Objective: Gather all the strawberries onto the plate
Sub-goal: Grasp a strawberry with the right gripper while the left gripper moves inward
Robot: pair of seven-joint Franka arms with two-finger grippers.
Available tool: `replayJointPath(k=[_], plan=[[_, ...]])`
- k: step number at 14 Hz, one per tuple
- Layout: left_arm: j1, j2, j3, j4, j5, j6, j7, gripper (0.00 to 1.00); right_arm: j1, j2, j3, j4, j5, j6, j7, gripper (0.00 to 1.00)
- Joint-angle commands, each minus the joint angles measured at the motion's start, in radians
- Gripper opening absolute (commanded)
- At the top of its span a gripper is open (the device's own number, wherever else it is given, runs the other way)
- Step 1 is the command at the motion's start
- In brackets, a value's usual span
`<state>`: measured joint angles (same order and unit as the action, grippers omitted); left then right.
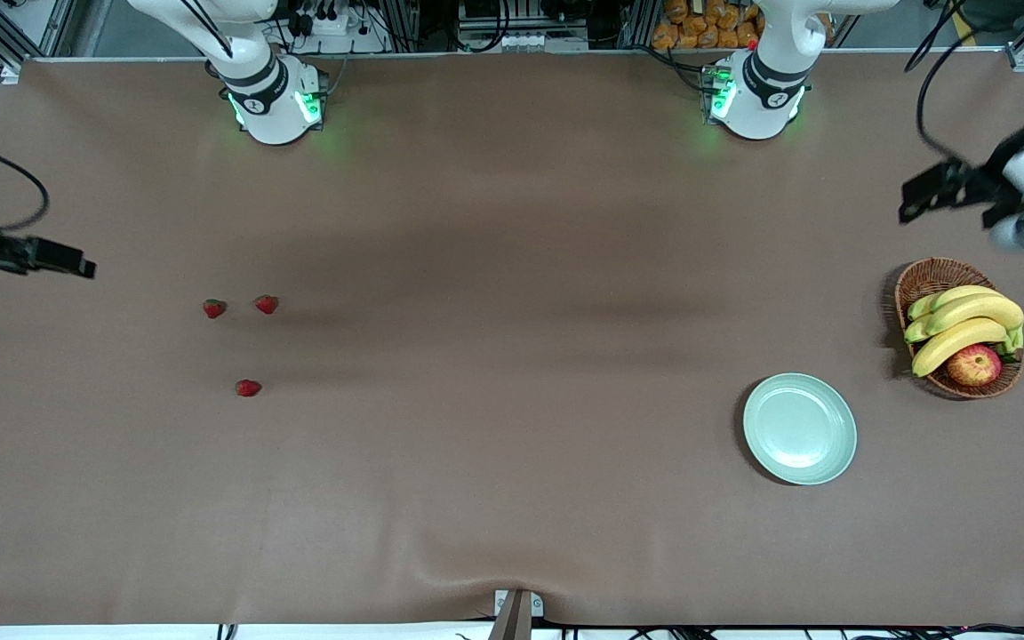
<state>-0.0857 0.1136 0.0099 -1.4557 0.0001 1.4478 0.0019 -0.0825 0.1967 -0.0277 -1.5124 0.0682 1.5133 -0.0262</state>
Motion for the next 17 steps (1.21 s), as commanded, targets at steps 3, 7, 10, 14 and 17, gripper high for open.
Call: replayJointPath(k=[3, 7, 10, 14, 17], plan=[[0.008, 0.112, 0.001, 0.018, 0.008, 0.094, -0.006, 1.0, 0.018, 0.116, -0.001, -0.043, 0.005, 0.141, -0.005, 1.0], [-0.038, 0.124, -0.007, 0.018, -0.032, 0.126, -0.017, 1.0, 0.046, 0.122, 0.0, -0.225, 0.005, 0.405, -0.005, 1.0], [-0.101, 0.126, -0.007, 0.017, -0.04, 0.148, -0.086, 1.0, 0.081, 0.185, -0.001, -0.242, 0.005, 0.485, 0.0, 1.0], [-0.155, 0.126, -0.008, 0.018, -0.042, 0.169, -0.152, 1.0, 0.096, 0.263, -0.001, -0.245, 0.005, 0.591, 0.0, 1.0], [-0.183, 0.149, -0.008, 0.018, -0.064, 0.183, -0.175, 1.0, 0.118, 0.331, -0.001, -0.245, 0.004, 0.666, 0.0, 1.0]])
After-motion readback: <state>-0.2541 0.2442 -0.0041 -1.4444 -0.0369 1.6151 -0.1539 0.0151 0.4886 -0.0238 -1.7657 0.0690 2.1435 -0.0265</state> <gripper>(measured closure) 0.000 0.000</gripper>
